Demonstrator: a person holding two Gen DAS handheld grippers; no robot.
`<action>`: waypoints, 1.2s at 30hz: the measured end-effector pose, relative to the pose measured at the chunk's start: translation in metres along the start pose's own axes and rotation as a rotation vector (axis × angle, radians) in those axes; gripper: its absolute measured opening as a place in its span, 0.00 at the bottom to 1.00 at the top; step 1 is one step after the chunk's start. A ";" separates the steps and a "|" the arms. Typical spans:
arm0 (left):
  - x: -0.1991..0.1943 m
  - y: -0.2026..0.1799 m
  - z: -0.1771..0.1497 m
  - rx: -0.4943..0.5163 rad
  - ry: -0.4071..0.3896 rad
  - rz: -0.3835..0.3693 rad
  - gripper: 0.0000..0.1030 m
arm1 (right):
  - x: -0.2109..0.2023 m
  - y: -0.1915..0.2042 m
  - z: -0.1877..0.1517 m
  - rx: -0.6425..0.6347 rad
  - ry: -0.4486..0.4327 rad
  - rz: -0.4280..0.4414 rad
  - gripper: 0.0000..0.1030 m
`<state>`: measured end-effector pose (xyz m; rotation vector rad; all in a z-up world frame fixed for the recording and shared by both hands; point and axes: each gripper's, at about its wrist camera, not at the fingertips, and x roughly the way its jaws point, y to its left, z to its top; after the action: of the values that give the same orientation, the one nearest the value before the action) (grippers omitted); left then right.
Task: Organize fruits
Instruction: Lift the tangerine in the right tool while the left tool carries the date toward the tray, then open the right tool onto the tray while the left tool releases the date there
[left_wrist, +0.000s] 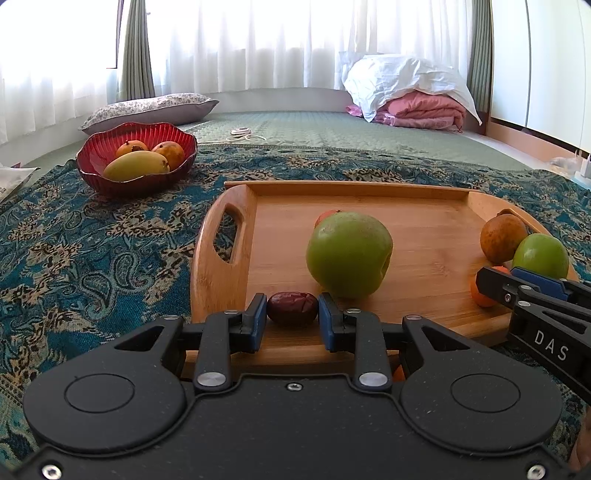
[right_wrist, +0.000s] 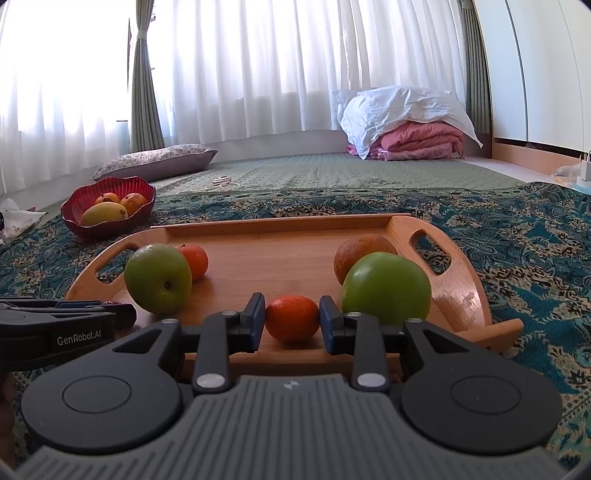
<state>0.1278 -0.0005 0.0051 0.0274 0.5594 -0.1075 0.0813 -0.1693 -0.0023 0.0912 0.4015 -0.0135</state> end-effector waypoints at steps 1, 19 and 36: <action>0.000 0.000 0.000 0.000 0.000 -0.001 0.27 | 0.000 0.000 0.000 0.000 0.000 0.000 0.34; -0.001 0.002 0.002 -0.008 0.005 -0.005 0.29 | 0.005 -0.001 -0.003 0.003 0.022 0.002 0.37; -0.019 0.002 0.004 -0.019 -0.028 -0.018 0.74 | -0.003 0.002 -0.006 -0.012 -0.015 0.006 0.66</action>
<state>0.1138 0.0033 0.0184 0.0021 0.5331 -0.1201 0.0767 -0.1671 -0.0062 0.0804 0.3859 -0.0064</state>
